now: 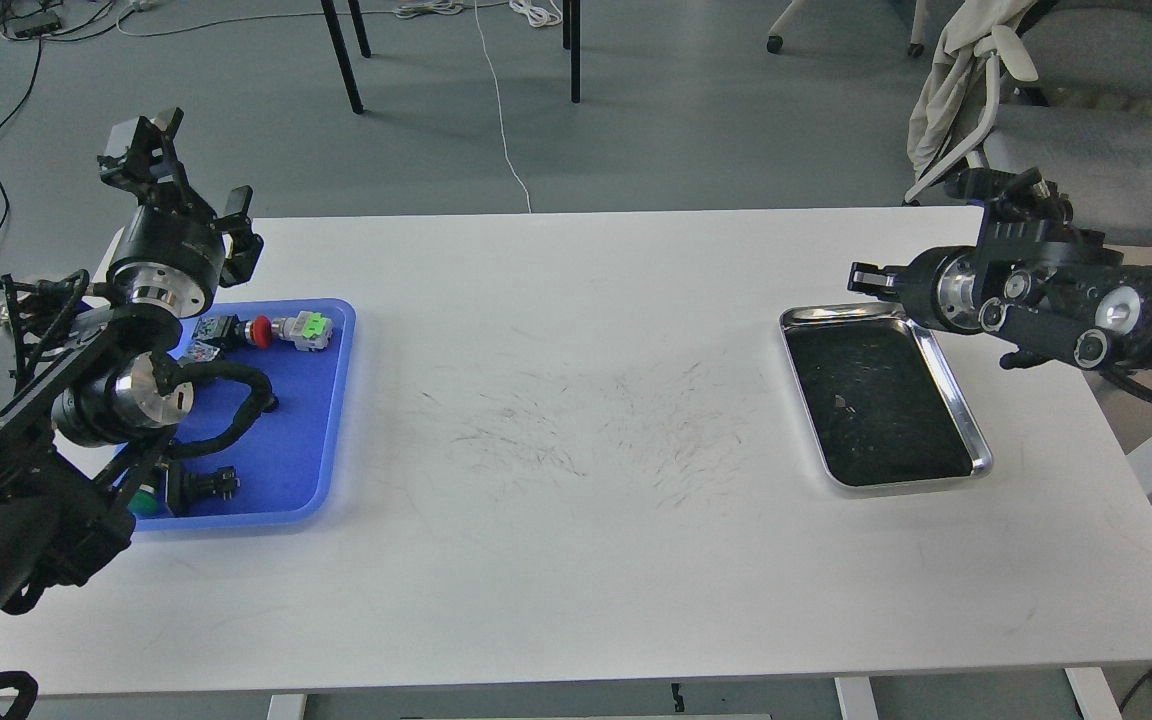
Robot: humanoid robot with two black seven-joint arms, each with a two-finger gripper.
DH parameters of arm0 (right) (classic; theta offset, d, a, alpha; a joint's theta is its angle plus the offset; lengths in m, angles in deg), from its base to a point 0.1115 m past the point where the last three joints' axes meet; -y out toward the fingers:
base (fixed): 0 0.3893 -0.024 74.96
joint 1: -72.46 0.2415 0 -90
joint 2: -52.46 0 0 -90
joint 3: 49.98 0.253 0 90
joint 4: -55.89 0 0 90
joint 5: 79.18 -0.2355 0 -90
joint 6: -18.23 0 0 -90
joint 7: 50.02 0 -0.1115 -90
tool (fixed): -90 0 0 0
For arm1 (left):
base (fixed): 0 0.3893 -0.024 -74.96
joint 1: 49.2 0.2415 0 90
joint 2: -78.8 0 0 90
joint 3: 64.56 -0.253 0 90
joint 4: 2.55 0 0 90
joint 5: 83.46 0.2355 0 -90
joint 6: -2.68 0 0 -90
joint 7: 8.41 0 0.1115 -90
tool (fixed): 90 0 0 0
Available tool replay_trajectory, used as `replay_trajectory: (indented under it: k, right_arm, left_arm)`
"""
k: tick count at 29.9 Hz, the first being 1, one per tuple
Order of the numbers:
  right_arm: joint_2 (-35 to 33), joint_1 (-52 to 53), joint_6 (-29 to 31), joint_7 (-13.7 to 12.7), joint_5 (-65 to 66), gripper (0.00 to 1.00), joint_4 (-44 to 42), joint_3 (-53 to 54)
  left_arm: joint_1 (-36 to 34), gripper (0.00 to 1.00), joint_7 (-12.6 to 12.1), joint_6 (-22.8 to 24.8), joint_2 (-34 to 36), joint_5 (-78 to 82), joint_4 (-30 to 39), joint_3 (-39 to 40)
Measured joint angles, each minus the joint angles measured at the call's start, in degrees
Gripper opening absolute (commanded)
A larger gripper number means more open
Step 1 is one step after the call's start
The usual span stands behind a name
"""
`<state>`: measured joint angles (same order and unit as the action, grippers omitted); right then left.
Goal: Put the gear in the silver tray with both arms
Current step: 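Carry the gear with the right gripper and lower it into the silver tray, then open the right gripper and raise it away from the silver tray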
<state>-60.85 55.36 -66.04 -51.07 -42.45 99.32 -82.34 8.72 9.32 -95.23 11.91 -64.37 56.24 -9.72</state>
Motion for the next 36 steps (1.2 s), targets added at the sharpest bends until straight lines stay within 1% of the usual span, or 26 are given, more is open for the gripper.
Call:
replay_trajectory:
  k: [8,12,14,15,16,18,19,21,22,23,24,32,36]
  right_arm:
    - [0.5,-3.6,-0.2,-0.1,0.0,0.08,-0.4,-0.2]
    - [0.5,-4.4,-0.2,-0.1,0.0,0.13,-0.5,-0.2]
    - [0.5,-4.5,-0.2,-0.1,0.0,0.23,-0.7,-0.2]
    - [0.5,-4.5,-0.2,-0.1,0.0,0.26,-0.8,-0.2]
    - [0.5,-4.5,-0.2,-0.1,0.0,0.34,-0.9,-0.1]
    - [0.5,-4.5,-0.2,-0.1,0.0,0.61,-1.0,-0.1]
    - [0.5,-4.5,-0.3,-0.2,0.0,0.71,-1.0,-0.1]
    - [0.6,-4.5,-0.3,-0.2,0.0,0.73,-1.0,0.0]
    - [0.6,-4.4,-0.3,-0.3,-0.1,0.79,-1.0,0.1]
    - [0.6,-4.4,-0.3,-0.3,-0.1,0.88,-1.0,0.2]
    - [0.7,-4.4,-0.3,-0.4,-0.2,0.93,-1.0,0.4]
    - [0.9,-4.2,0.2,-0.5,-0.6,0.95,-0.5,6.0]
    - [-0.1,-4.0,0.3,-0.5,-0.7,0.95,0.2,13.3]
  left_arm:
    - [-0.2,0.98,-0.1,0.0,0.1,0.1,0.0,-0.1]
    - [-0.3,0.98,-0.1,0.0,0.2,0.2,0.0,-0.2]
    - [-0.3,0.98,-0.1,0.0,0.2,0.2,0.0,-0.2]
    - [-0.3,0.98,-0.2,0.0,0.2,0.2,0.0,-0.2]
    - [-0.3,0.98,-0.2,0.0,0.2,0.2,0.0,-0.2]
    - [-0.3,0.98,-0.2,0.0,0.2,0.2,0.0,-0.2]
    - [-0.3,0.98,-0.2,0.0,0.2,0.2,0.0,-0.2]
    - [-0.3,0.98,-0.2,0.0,0.1,0.2,0.0,-0.2]
    - [-0.3,0.98,-0.2,0.0,0.1,0.2,0.0,-0.2]
    - [-0.3,0.98,-0.2,-0.1,0.1,0.2,0.0,-0.2]
    - [-0.3,0.98,-0.2,-0.1,0.1,0.2,0.0,-0.2]
    - [-0.5,0.98,-0.2,-0.1,0.2,0.3,0.0,-0.3]
    - [-0.5,0.98,-0.3,-0.1,0.3,0.3,0.0,-0.3]
